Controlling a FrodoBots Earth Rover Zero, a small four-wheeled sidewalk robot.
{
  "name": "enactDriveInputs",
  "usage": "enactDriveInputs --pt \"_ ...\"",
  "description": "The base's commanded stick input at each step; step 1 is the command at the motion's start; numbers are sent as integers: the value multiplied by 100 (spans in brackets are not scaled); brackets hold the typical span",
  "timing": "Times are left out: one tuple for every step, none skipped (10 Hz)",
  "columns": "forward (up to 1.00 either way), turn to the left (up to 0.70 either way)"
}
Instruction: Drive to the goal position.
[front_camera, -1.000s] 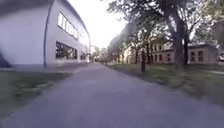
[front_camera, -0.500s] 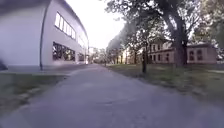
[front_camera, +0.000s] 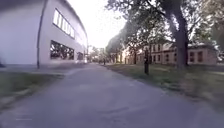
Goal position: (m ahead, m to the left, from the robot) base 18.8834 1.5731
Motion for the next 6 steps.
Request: enactDriveInputs --pt "70 0" --pt "70 5" --pt "70 17" --pt "70 35" --pt "70 35" --pt "70 35"
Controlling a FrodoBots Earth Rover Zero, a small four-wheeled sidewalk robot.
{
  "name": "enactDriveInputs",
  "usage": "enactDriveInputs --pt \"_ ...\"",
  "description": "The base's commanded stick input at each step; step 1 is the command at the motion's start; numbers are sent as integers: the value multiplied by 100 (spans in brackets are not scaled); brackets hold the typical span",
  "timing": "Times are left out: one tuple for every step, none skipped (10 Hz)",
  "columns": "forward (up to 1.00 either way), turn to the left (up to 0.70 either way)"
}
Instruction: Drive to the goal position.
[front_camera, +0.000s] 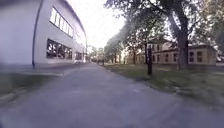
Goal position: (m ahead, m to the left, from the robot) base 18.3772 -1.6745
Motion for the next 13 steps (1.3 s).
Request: enactDriveInputs --pt "70 35" --pt "70 35" --pt "70 35" --pt "70 35" --pt "70 35" --pt "70 35" --pt "70 35" --pt "70 35" --pt "70 35" --pt "70 35" --pt "70 32" --pt "70 1" --pt "70 0"
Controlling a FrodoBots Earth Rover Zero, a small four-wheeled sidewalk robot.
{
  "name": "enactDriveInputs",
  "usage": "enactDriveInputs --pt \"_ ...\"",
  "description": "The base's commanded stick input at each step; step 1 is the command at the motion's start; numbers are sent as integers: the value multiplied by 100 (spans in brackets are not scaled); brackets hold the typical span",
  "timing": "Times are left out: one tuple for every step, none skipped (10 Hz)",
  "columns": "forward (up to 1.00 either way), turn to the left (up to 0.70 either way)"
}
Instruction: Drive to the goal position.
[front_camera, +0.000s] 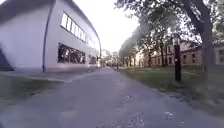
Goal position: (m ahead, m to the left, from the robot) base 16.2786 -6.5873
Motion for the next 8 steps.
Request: enactDriveInputs --pt "70 0" --pt "70 0" --pt "70 0" --pt "70 0" --pt "70 0" --pt "70 0" --pt "70 0" --pt "70 0"
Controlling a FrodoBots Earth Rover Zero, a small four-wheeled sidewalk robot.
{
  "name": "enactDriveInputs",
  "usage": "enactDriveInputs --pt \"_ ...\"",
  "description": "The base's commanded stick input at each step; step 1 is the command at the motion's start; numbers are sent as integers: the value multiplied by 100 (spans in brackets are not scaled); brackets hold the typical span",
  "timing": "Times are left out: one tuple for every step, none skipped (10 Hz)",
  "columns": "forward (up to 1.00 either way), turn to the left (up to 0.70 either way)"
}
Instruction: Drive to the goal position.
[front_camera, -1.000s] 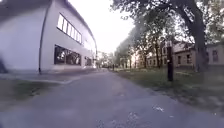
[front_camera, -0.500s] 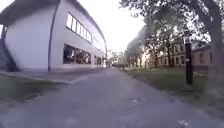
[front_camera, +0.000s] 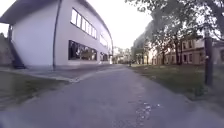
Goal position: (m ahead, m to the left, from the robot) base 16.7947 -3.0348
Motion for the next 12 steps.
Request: enactDriveInputs --pt "70 0" --pt "70 0" --pt "70 0" --pt "70 0" --pt "70 0" --pt "70 0" --pt "70 0" --pt "70 0" --pt "70 0" --pt "70 0" --pt "70 0" --pt "70 0"
